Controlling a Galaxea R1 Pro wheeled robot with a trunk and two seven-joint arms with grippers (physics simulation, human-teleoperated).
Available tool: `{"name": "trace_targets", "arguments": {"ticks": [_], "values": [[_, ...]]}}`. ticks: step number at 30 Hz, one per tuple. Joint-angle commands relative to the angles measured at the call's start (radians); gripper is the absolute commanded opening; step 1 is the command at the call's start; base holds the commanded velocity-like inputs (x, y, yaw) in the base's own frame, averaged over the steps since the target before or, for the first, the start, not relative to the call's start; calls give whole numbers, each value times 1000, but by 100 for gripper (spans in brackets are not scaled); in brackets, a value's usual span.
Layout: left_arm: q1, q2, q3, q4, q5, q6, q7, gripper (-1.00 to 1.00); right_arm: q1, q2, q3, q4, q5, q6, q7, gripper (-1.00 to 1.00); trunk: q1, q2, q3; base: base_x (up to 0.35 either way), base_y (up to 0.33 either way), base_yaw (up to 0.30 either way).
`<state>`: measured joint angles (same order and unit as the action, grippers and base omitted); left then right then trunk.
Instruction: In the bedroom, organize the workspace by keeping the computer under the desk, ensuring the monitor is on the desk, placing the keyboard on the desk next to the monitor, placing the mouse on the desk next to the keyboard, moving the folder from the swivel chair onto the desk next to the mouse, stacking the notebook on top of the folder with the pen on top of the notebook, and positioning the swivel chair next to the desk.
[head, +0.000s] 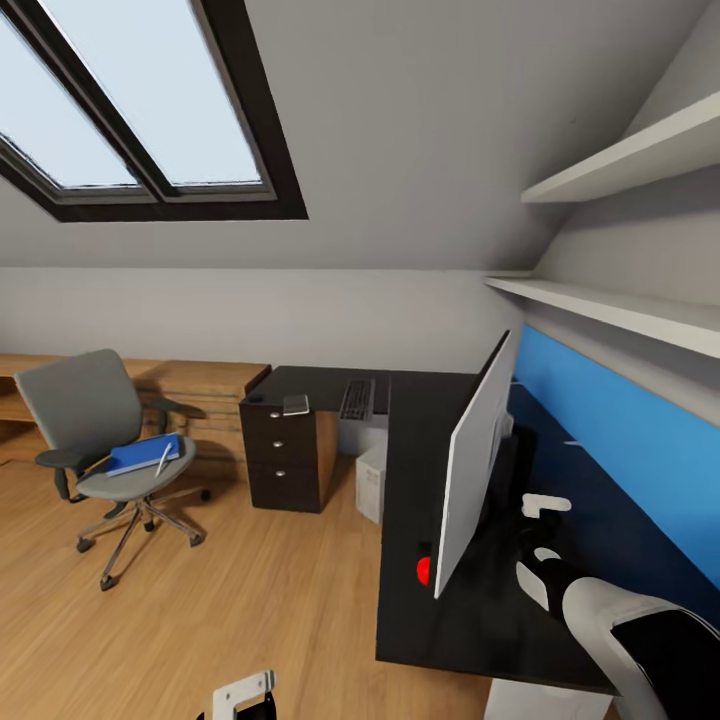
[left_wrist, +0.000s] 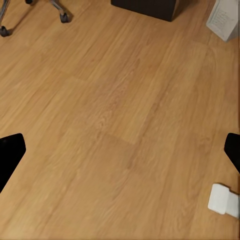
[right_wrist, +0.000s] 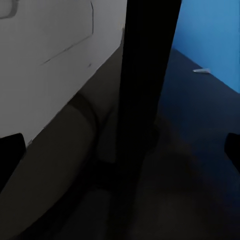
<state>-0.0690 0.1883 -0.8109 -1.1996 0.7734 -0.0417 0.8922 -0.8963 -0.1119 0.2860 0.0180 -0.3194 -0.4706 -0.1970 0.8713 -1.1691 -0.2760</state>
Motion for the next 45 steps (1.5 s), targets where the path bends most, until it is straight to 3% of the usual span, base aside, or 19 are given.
{"name": "trace_targets", "arguments": {"ticks": [1, 45], "values": [[-2, 1, -4, -1, 7, -4, 6, 100, -1, 0, 9, 2, -6, -3, -2, 100, 0, -1, -1, 114, -104, 0], [-2, 0, -1, 26, 7, -4, 5, 100, -1, -3, 9, 2, -6, -3, -2, 100, 0, -1, -1, 80, -38, 0]]}}
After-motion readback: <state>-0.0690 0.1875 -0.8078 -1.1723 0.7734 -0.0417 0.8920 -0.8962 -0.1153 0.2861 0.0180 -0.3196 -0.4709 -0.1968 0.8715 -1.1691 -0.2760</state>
